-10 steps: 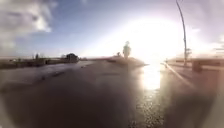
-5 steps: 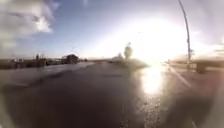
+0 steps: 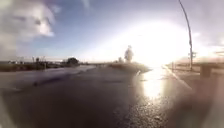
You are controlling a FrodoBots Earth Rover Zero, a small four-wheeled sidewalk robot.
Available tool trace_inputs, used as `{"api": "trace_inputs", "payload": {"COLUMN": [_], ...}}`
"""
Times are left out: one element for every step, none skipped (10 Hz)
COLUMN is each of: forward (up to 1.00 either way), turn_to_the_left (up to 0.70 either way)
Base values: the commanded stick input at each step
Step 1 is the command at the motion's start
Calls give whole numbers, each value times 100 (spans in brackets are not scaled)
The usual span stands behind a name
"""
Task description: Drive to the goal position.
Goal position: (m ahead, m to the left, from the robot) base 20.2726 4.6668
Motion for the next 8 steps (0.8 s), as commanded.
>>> {"api": "trace_inputs", "payload": {"forward": [70, 70, 70, 70, 70, 70, 70, 70], "turn_to_the_left": [0, 0, 0, 0, 0, 0, 0, 0]}}
